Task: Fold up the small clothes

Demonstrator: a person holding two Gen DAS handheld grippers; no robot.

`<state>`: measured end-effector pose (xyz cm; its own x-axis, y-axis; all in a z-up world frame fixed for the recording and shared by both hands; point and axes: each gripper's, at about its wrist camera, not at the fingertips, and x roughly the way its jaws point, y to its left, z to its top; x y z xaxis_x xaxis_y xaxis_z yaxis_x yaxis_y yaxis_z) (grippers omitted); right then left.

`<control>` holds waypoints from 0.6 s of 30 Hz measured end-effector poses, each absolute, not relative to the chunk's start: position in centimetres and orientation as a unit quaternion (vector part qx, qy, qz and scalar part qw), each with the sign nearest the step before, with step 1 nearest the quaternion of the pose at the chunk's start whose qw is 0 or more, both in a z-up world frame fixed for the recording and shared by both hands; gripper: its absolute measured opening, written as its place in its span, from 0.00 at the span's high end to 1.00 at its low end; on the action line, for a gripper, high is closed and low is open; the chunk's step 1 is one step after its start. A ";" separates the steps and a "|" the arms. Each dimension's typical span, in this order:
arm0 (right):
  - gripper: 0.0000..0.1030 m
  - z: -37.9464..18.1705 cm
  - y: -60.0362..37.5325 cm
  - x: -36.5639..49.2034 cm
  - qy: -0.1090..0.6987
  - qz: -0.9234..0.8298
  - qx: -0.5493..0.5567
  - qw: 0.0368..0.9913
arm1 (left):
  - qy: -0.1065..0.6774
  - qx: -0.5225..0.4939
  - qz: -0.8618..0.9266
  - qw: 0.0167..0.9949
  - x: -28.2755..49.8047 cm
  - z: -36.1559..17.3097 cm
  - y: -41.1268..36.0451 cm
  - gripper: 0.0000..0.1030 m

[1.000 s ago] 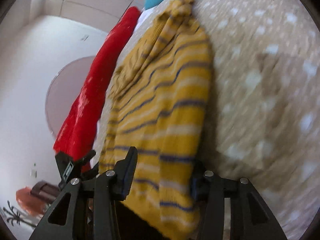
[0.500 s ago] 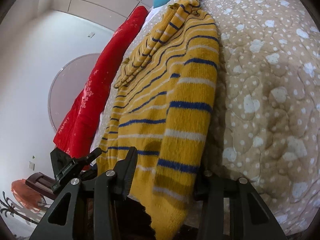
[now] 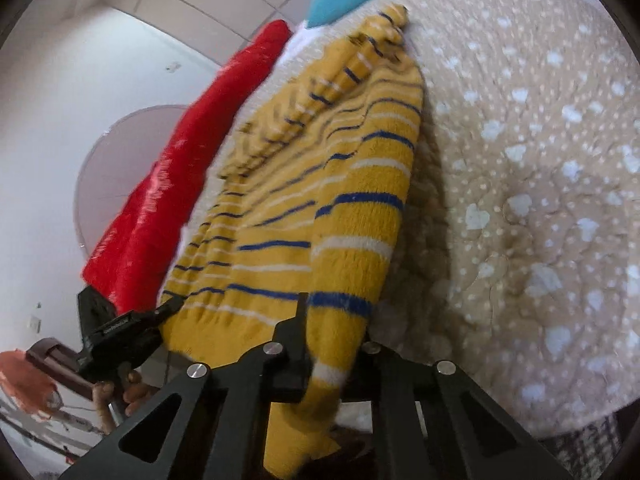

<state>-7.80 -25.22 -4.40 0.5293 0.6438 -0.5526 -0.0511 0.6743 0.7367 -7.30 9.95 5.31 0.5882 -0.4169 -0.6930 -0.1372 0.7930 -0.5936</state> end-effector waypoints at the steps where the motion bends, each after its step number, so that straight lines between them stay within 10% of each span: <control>1: 0.92 -4.0 -25.4 -8.4 0.431 0.221 0.342 0.805 | 0.444 -0.311 -0.085 0.836 -7.5 5.6 10.1 0.93; 18: 0.92 -3.9 -25.7 -10.0 0.451 0.251 0.320 0.795 | 0.439 -0.300 -0.081 0.843 -6.8 6.1 11.4 0.96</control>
<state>-10.04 -25.66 -3.94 0.4679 0.6873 -0.5556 -0.1096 0.6689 0.7352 -6.84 11.40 6.13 0.6017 -0.4005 -0.6911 -0.1268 0.8064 -0.5776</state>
